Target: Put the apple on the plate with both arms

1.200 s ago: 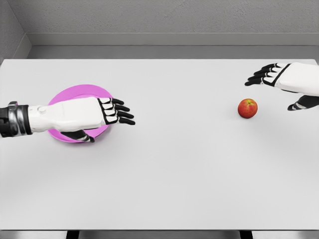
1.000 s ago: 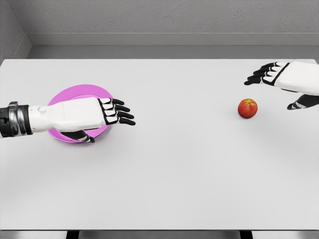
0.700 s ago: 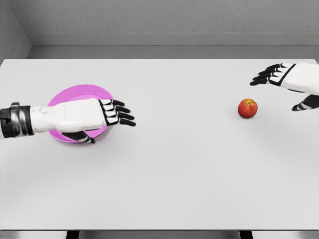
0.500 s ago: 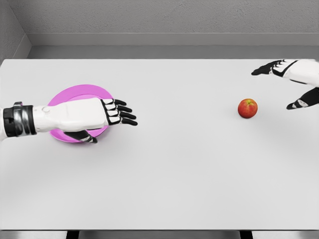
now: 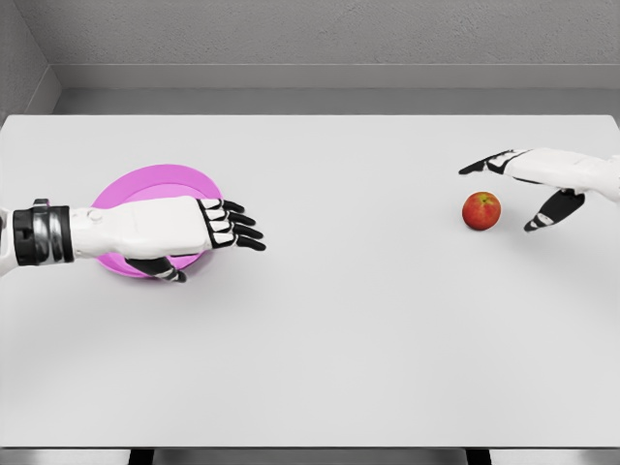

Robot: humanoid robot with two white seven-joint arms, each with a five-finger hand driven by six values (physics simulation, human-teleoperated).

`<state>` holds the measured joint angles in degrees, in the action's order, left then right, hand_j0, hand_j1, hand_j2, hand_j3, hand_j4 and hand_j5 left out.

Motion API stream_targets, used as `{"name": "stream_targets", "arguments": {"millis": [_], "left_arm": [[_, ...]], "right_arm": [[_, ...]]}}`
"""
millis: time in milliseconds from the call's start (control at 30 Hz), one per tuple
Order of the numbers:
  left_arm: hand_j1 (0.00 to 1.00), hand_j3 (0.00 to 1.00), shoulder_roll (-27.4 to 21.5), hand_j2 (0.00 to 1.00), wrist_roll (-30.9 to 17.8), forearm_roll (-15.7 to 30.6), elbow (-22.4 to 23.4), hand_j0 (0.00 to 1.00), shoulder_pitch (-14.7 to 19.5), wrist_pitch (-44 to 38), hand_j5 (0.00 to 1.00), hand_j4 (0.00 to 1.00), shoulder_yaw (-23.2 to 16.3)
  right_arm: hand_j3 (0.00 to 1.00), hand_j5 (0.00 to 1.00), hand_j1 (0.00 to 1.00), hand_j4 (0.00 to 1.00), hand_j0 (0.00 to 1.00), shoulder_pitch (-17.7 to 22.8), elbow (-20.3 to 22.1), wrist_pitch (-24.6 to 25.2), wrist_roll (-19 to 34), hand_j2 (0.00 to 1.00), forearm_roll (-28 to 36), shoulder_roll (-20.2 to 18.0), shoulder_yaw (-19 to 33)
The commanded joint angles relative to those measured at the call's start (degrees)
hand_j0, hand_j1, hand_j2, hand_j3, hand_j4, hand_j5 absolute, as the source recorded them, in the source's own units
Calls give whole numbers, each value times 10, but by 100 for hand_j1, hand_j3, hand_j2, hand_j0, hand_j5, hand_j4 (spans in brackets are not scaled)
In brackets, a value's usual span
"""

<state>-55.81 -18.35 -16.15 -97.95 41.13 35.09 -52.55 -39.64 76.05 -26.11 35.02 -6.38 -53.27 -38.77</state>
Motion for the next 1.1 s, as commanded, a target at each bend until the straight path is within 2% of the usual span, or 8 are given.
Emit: {"name": "stream_targets", "arguments": {"millis": [0, 100, 200, 267, 567, 1067], "left_arm": [[100, 100, -2, 100, 0, 4, 5, 100, 0, -1, 100, 100, 2], [100, 100, -2, 100, 0, 4, 8, 100, 0, -1, 100, 100, 2], [100, 100, -2, 100, 0, 4, 8, 100, 1, -1, 100, 100, 2], [100, 100, -2, 100, 0, 4, 8, 100, 0, -1, 100, 100, 2], [100, 100, -1, 100, 0, 4, 9, 100, 1, -1, 100, 100, 2], [100, 100, 0, 100, -4, 3, 14, 100, 1, -1, 100, 100, 2]], "right_arm": [[100, 100, 100, 100, 100, 0, -23, 1, 0, 100, 0, 19, -6], [100, 100, 100, 100, 100, -12, -33, 2, 0, 100, -1, 26, -29], [100, 100, 100, 100, 100, -14, -39, 2, 0, 100, -1, 26, -31], [100, 100, 100, 100, 100, -14, -54, 1, 0, 100, -27, 41, -31], [100, 100, 100, 100, 100, -32, -87, 1, 0, 100, -43, 65, -54], [100, 100, 100, 100, 100, -40, -127, -3, 0, 100, -65, 81, -55]]}}
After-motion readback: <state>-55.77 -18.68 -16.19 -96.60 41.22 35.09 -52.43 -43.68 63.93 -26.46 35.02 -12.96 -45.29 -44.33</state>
